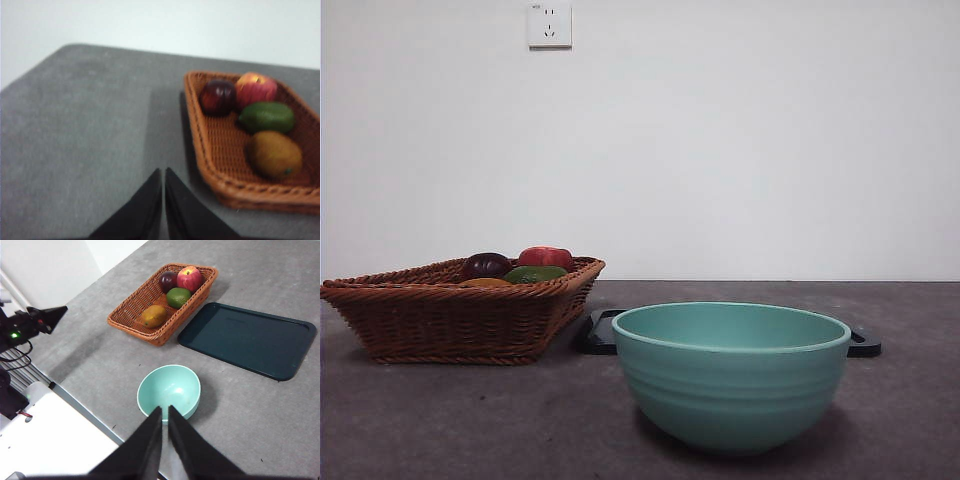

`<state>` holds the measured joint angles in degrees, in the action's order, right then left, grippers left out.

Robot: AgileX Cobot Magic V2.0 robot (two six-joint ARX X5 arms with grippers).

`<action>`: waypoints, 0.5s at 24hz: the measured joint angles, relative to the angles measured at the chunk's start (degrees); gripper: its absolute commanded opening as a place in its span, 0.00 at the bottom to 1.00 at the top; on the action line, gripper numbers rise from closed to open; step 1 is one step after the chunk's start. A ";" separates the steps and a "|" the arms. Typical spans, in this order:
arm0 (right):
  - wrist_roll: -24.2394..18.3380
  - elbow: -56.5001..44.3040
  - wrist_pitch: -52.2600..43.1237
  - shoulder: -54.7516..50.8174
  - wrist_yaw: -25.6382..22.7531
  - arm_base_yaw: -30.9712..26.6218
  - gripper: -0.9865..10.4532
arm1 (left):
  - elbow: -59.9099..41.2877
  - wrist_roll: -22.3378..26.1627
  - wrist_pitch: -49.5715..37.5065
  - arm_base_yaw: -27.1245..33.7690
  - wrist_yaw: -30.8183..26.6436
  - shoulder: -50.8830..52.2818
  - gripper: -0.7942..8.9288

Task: Pick up the wifruite, put it on the bowl, pick up the plate, put it on desk

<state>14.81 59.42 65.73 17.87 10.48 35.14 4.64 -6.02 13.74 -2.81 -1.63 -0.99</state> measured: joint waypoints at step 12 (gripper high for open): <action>0.00 0.00 0.00 0.00 0.00 0.00 0.10 | -2.80 0.57 -3.23 0.00 0.02 0.70 0.09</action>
<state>14.81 59.42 65.73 17.87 10.48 35.14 1.85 -5.45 10.50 -2.81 -1.61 -0.30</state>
